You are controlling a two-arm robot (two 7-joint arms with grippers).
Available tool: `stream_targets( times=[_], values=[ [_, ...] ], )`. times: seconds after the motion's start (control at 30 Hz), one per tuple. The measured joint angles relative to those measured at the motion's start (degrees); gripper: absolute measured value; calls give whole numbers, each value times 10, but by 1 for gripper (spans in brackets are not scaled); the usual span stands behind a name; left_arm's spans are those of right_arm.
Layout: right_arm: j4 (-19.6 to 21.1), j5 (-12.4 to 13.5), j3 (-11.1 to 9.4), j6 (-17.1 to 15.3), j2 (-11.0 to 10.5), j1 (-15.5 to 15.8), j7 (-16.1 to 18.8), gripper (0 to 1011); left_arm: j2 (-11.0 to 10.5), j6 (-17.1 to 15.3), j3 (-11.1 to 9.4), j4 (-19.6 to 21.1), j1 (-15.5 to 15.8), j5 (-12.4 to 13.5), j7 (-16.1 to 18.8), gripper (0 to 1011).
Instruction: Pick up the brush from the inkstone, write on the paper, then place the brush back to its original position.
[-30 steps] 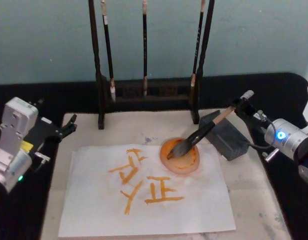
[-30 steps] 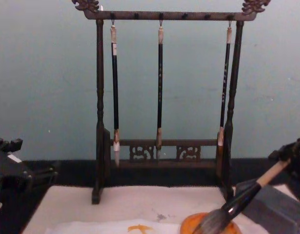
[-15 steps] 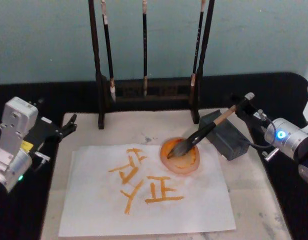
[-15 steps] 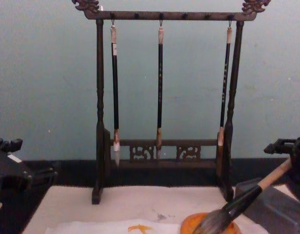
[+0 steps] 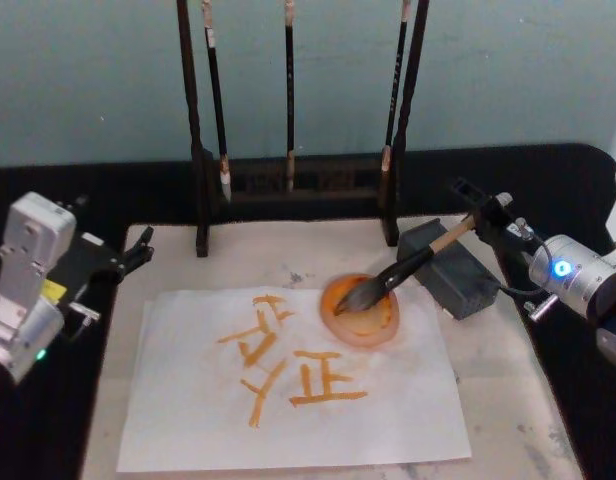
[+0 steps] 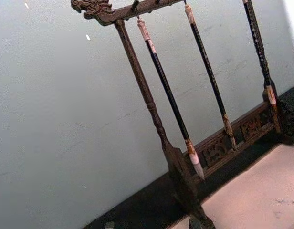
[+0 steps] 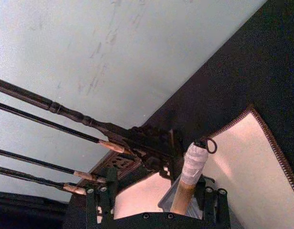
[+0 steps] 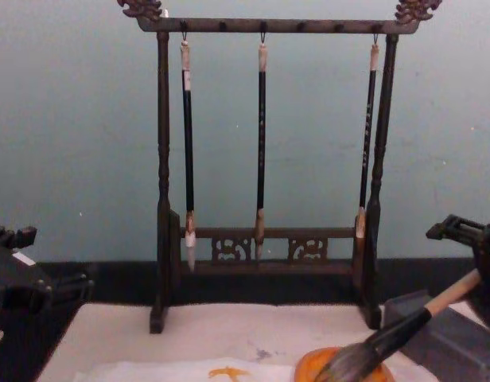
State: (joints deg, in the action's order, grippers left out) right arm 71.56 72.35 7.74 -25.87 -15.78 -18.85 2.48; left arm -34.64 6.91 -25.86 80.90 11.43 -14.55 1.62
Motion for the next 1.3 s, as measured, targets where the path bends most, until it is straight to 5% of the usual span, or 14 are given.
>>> stream_targets(
  times=[0.07,0.77,1.3],
  values=[
    [0,0,0,0,0,0,0,1000,0,0,0,0,0,0,0,1010],
    [3,11,6,0,-11,5,4,1000,0,0,0,0,0,0,0,1010],
    [75,52,-6,9,-56,76,-2,1000,0,0,0,0,0,0,0,1010]
  ],
)
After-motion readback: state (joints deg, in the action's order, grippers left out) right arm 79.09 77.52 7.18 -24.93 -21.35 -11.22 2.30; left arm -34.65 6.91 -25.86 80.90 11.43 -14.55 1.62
